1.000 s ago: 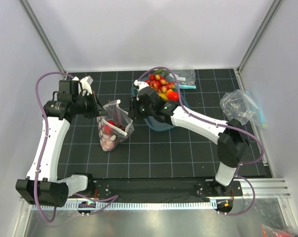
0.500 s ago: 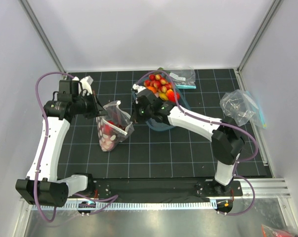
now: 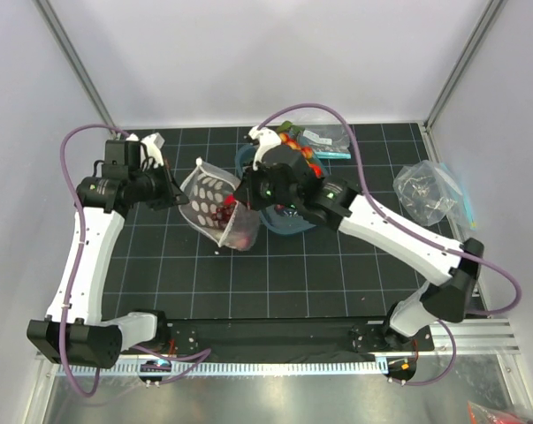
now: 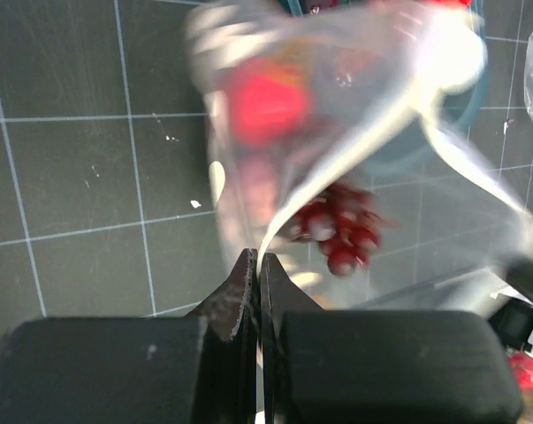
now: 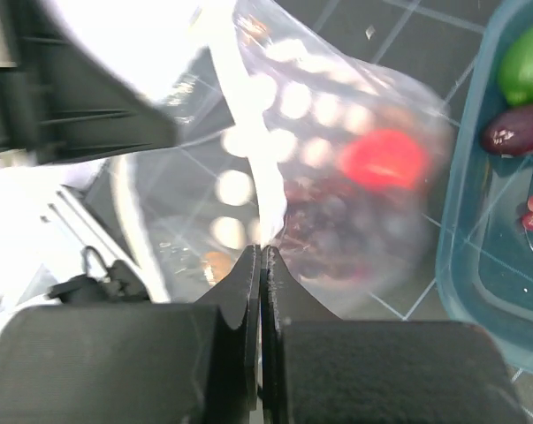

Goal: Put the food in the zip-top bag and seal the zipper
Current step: Adjust the zipper food storage bag at the center of the board, then pick up the fake fruit from the bin.

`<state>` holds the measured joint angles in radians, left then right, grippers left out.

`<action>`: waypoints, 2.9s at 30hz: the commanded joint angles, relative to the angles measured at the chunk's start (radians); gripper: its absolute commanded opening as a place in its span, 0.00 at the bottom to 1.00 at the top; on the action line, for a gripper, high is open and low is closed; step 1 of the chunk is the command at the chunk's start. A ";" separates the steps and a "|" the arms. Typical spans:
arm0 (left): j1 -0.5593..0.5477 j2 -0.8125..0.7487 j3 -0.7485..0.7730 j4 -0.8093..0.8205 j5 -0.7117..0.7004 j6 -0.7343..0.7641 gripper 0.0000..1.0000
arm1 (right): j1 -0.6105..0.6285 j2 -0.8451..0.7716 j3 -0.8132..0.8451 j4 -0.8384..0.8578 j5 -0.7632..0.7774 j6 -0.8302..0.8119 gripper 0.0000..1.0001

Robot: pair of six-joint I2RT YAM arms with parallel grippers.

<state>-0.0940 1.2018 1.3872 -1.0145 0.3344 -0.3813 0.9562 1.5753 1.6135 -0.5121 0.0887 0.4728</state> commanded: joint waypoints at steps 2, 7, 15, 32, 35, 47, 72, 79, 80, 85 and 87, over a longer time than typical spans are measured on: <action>-0.003 -0.018 0.051 -0.010 -0.020 0.022 0.00 | 0.012 -0.099 -0.020 0.004 0.063 -0.011 0.01; -0.003 0.007 0.128 -0.041 -0.095 0.021 0.00 | 0.012 -0.101 -0.078 0.030 0.057 -0.005 0.01; -0.220 0.131 0.268 -0.145 -0.388 0.062 0.00 | -0.055 -0.023 -0.125 0.018 0.023 -0.017 0.01; -0.335 0.144 -0.005 0.258 -0.339 0.012 0.01 | -0.247 -0.132 -0.323 0.007 0.069 -0.033 0.52; -0.335 0.096 -0.040 0.295 -0.353 0.024 0.02 | -0.295 -0.184 -0.363 0.020 0.080 -0.026 0.53; -0.337 -0.053 -0.186 0.398 -0.353 0.013 0.06 | -0.413 -0.167 -0.482 0.234 0.163 -0.003 0.80; -0.440 0.136 0.094 0.127 -0.449 0.001 0.00 | -0.439 0.215 -0.121 0.202 0.144 -0.735 0.98; -0.481 0.163 0.073 0.112 -0.526 0.028 0.00 | -0.447 0.308 -0.020 0.118 0.121 -0.760 0.96; -0.484 0.154 0.041 0.138 -0.528 0.036 0.00 | -0.447 0.319 -0.017 0.109 0.117 -0.761 0.96; -0.498 0.044 -0.094 0.267 -0.584 0.088 0.00 | -0.447 0.333 -0.030 0.113 0.147 -0.813 0.96; -0.498 -0.010 -0.158 0.321 -0.569 0.090 0.00 | -0.450 0.330 -0.059 0.141 0.181 -0.842 0.96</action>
<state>-0.5880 1.2907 1.2766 -0.8165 -0.2024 -0.3264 0.5129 1.9141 1.5528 -0.3927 0.2188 -0.3092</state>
